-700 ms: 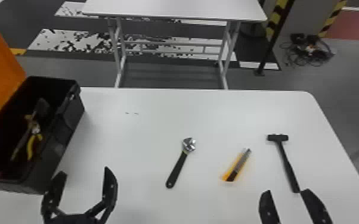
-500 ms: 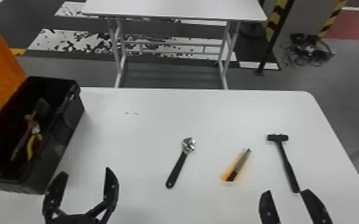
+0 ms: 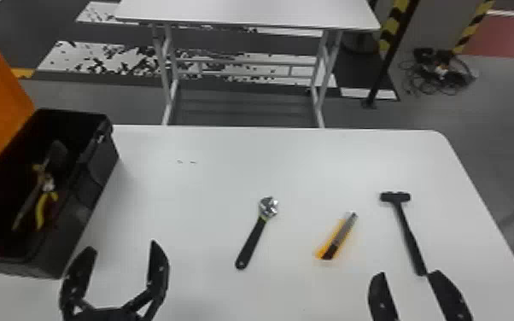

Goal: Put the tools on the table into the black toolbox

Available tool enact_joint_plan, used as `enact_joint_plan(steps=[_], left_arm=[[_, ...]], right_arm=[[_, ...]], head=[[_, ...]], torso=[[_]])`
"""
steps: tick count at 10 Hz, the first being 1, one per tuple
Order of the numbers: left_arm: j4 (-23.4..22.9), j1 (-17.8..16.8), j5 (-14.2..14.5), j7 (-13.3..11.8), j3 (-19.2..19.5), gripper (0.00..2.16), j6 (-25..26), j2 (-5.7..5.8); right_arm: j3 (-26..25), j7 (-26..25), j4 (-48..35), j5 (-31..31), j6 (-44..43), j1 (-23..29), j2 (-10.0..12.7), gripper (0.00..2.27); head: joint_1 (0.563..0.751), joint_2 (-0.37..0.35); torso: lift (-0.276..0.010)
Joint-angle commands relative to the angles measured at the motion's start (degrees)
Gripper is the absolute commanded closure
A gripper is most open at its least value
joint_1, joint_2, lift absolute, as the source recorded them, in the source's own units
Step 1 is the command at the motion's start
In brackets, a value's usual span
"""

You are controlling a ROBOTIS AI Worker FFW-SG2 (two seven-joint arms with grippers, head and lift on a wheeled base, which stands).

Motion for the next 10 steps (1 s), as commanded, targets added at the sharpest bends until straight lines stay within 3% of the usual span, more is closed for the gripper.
enact_joint_plan(steps=[1, 6, 10], left_arm=[[0.33, -0.07, 0.09, -0.09, 0.00, 0.07, -0.05, 0.00], [1.12, -0.33, 0.26, -0.70, 0.00, 0.07, -0.05, 0.00], [1.29, -0.60, 0.26, -0.79, -0.09, 0.08, -0.05, 0.00]], right_arm=[[0.00, 0.00, 0.09, -0.02, -0.17, 0.00, 0.00, 0.15], [1.32, -0.53, -0.09, 2.09, -0.17, -0.09, 0.35, 0.13], [5.62, -2.90, -1.50, 6.66, 4.05, -1.49, 0.26, 0.15]], head=[[0.695, -0.060], [0.695, -0.059], [0.695, 0.014]], torso=[[-0.075], [-0.075], [-0.075]])
